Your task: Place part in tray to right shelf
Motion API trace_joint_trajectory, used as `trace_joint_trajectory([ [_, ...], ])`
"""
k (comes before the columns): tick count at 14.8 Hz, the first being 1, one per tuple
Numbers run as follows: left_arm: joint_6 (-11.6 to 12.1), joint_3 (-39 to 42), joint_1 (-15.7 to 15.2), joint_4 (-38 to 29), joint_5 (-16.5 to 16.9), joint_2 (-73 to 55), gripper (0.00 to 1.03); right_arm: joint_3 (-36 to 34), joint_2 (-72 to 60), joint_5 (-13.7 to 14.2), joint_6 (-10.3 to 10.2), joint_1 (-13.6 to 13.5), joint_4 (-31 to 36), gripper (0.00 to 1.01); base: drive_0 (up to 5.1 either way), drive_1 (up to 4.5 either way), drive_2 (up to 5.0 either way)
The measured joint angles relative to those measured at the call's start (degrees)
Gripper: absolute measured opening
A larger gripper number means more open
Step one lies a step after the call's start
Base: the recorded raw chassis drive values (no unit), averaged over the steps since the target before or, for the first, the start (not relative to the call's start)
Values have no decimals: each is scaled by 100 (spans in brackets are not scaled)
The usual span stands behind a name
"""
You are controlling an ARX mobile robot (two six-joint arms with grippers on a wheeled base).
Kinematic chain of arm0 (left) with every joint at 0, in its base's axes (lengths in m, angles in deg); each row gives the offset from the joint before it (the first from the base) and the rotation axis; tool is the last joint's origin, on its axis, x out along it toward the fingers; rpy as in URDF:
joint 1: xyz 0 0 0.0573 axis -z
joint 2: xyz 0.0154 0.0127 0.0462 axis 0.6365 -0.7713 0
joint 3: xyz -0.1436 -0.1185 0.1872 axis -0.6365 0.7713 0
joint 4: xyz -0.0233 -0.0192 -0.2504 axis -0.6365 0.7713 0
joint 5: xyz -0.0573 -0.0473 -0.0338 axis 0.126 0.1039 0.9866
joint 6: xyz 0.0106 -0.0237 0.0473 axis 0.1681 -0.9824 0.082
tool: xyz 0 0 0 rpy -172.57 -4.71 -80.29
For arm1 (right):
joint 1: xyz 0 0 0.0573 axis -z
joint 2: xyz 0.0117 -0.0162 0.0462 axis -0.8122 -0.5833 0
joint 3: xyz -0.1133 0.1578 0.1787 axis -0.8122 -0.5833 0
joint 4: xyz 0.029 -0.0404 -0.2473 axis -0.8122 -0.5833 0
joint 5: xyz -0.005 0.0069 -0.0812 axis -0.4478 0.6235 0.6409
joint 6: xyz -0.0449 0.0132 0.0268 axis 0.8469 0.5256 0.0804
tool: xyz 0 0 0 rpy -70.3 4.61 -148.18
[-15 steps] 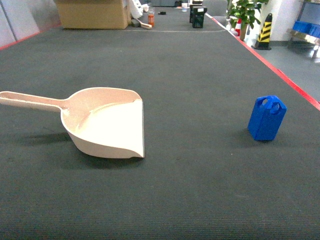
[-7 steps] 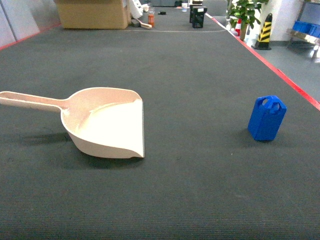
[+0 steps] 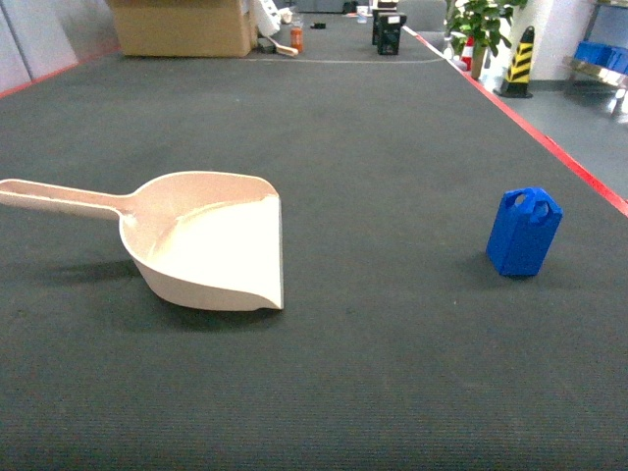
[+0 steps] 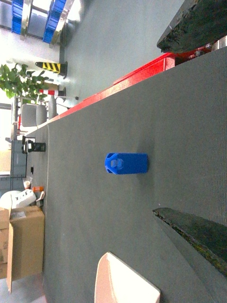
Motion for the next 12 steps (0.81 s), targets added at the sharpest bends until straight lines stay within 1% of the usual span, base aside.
trace_joint_trajectory([
  [12, 0, 0, 0, -2, 0, 0, 98, 0, 0, 0, 0, 0, 0, 98, 0, 0, 0],
])
